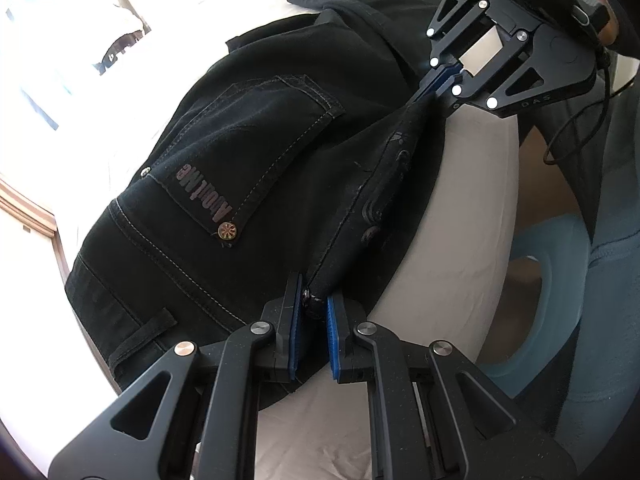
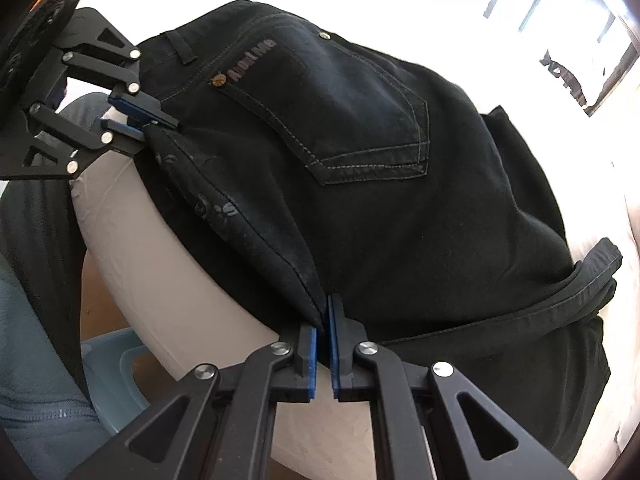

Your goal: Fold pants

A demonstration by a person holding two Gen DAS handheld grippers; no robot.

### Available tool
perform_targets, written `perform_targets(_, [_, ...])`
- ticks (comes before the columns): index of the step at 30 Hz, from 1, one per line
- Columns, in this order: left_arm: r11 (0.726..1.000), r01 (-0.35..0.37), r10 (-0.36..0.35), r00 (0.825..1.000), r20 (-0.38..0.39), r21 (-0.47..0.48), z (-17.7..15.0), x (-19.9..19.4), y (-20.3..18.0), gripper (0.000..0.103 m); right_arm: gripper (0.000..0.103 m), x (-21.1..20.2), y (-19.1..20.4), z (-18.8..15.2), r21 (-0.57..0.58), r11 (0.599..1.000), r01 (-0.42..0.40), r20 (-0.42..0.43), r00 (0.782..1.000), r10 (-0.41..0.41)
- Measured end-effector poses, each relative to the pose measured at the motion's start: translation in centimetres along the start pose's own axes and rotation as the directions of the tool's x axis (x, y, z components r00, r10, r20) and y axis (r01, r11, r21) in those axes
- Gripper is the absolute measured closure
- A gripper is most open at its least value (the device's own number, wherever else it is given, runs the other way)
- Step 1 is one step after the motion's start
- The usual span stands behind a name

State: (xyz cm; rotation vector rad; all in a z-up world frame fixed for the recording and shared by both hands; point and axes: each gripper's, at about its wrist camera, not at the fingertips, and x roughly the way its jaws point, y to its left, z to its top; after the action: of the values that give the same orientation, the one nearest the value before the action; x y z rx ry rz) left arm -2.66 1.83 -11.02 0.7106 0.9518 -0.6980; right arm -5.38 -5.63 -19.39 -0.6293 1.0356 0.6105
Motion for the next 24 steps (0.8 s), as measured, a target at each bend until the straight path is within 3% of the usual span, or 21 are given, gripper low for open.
perform_targets(6, [1.0,-0.011,0.011,1.0,0.01,0.001,-0.5,0.7,-1.2,0.093,0.097,0.5,-1.1,-0.3,0.01,1.0,0.006,0.01,1.0,-0.006])
perform_targets(9, [1.0,-0.016,0.016,1.0,0.022,-0.006,-0.4,0.5,-1.3,0.093,0.097,-1.0,-1.0,-2.2,0.016,1.0,0.013,0.015,1.0,-0.013])
perform_targets(20, [0.999,-0.012,0.013,0.999,0.038,-0.032,-1.3,0.6,-1.4,0.092,0.095,-1.0,-1.7,-2.0,0.014,1.0,0.002,0.003,1.0,-0.002])
perform_targets(24, [0.998,-0.051,0.053,0.997,0.047,-0.033,-1.5,0.2,-1.8,0.09,0.093,-1.5,-1.8,-2.1,0.038,0.999,0.011,0.036,0.999,-0.012])
